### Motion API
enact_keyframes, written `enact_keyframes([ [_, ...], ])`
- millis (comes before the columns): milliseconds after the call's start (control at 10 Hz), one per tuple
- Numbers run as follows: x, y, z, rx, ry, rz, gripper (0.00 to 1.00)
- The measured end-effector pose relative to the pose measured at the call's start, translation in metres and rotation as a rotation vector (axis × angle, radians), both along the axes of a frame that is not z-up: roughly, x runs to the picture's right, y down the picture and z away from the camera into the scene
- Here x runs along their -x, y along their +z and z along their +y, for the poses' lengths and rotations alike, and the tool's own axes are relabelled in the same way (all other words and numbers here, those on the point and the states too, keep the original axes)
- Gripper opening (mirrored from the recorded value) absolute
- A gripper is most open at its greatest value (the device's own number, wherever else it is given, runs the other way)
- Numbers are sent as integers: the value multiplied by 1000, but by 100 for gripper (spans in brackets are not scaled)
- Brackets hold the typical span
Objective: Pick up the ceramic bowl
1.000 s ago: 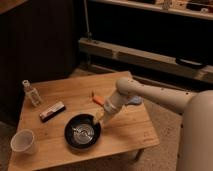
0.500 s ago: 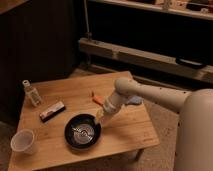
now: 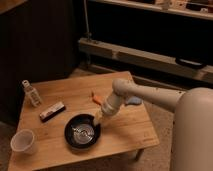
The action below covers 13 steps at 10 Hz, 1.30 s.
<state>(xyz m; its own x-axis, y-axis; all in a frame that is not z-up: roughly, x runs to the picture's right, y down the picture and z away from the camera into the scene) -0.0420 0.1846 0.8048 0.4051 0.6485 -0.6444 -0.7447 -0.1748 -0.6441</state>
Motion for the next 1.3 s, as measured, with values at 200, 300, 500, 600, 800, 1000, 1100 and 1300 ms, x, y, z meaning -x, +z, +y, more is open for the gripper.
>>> enact_keyframes([
  [200,3,4,5,12,-6,-2,46],
  [300,4,6,9,19,-8,-1,46],
  [500,6,11,14,33,-13,1,46],
  [600,7,12,15,36,-15,1,46],
  [800,9,12,16,42,-21,-1,46],
  [1000,12,12,18,48,-28,-5,30],
  [1100,12,11,18,49,-30,-7,22],
  [1300,13,10,19,56,-34,-9,14],
])
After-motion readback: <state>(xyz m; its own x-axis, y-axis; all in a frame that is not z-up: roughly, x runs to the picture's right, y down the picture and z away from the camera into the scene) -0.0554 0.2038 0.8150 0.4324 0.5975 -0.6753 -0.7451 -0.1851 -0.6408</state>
